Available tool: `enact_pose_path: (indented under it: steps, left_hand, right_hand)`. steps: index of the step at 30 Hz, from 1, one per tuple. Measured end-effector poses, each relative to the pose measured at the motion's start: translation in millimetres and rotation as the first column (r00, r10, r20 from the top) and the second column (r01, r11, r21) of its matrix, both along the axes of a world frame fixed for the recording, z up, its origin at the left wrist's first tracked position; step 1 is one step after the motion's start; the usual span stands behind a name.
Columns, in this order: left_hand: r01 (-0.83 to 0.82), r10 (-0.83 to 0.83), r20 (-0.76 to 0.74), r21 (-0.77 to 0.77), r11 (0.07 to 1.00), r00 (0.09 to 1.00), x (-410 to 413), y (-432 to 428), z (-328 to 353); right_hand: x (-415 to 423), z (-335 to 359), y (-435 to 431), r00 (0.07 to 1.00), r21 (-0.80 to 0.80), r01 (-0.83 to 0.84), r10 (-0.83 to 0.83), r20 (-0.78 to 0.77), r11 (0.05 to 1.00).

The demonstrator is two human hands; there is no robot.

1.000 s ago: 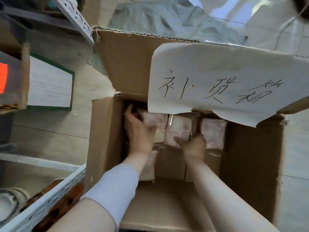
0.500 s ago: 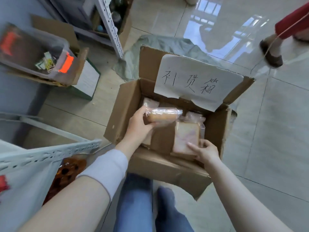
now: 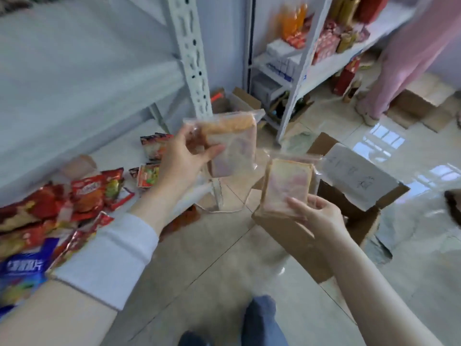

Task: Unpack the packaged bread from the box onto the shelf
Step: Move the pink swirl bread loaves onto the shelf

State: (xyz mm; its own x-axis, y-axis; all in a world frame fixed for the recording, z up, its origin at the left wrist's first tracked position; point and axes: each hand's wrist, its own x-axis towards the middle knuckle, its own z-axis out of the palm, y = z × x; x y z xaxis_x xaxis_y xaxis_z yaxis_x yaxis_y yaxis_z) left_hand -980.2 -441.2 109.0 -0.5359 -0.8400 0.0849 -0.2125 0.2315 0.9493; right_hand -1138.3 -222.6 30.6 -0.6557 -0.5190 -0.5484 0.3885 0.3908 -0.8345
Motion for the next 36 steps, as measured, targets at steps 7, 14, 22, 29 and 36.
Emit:
enact_pose_path:
  steps: [7, 14, 22, 29, 36]
  left_hand:
    - [-0.259, 0.249, -0.072, -0.194, 0.946, 0.966, 232.3, -53.2, 117.8]
    - [-0.497, 0.500, -0.045, -0.212, 0.841, 0.865, 441.7, -105.9, 157.9]
    - [-0.692, 0.691, -0.049, -0.104, 0.715, 0.721, 562.9, -230.4, 145.2]
    - [-0.726, 0.723, -0.106, 0.012, 0.687, 0.682, 593.0, -373.7, 127.8]
    - [-0.766, 0.762, -0.078, -0.066, 0.639, 0.643, 604.7, -444.2, 113.0]
  right_hand:
    - [170.7, 119.4, -119.7, 0.962, -0.289, -0.273, 0.262, -0.076, 0.918]
    - [338.8, 169.4, -241.9, 0.843, -0.348, -0.538, 0.501, -0.197, 0.768]
    - [477.1, 182.4, -412.1, 0.808, -0.388, -0.589, 0.522, -0.273, 0.709]
    - [538.9, 173.7, -567.8, 0.849, -0.334, -0.492, 0.357, -0.390, 0.804]
    - [563.8, 157.2, -629.4, 0.812, -0.232, -0.411, 0.239, -0.533, 0.881]
